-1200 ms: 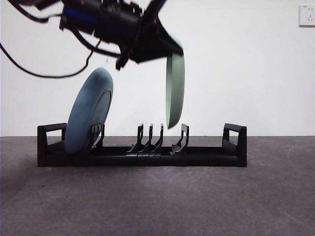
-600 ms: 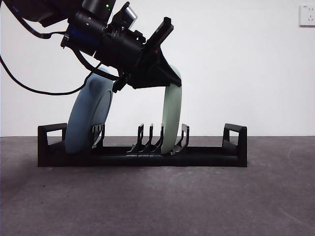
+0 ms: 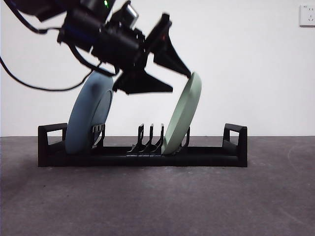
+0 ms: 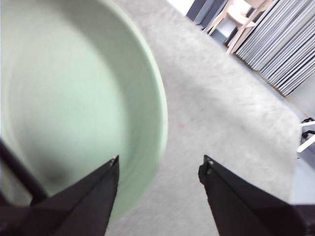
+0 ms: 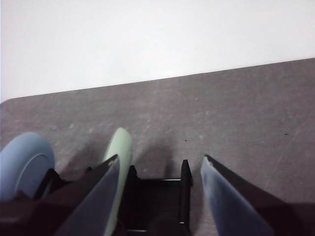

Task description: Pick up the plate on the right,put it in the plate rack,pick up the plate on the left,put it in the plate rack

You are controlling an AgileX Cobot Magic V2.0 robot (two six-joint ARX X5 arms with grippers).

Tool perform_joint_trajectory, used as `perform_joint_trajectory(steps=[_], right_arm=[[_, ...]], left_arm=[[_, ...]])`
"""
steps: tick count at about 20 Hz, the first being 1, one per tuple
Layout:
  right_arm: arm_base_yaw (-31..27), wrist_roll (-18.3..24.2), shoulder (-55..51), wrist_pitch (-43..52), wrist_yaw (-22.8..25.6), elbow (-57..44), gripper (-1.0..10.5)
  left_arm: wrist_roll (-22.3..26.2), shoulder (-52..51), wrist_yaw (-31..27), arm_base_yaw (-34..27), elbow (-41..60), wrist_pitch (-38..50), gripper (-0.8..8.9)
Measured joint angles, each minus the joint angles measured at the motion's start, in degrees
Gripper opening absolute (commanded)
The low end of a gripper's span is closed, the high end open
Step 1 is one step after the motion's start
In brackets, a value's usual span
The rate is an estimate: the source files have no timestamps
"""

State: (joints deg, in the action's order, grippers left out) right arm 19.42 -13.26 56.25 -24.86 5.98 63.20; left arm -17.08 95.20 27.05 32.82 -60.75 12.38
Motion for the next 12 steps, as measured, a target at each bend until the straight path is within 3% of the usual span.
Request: perform_joint_trajectory(steps=[3,5,6,12], right_arm=[[0.00,1.66,0.00,-0.74,-2.03,0.00,0.7],[0.00,2.69,0.02,-1.38,-3.23,0.00,-0.1],[0.00,3.50,0.04,-1.73,-3.72,0.00,-0.1],[0.00,7.76,0.04,-3.89,-4.55,0.00,-0.1]], left_arm=[[0.22,-3.85,-0.04,0.09,0.00,-0.17,2.62],[1.38,-7.28,-0.15,0.09,0.00,-0.74,1.19],[2.54,-9.55,-0.74,0.09,0.00,-1.73,-0.19],[12.13,-21.75,-10.27,0.09,0.00,-12.59,-0.08]])
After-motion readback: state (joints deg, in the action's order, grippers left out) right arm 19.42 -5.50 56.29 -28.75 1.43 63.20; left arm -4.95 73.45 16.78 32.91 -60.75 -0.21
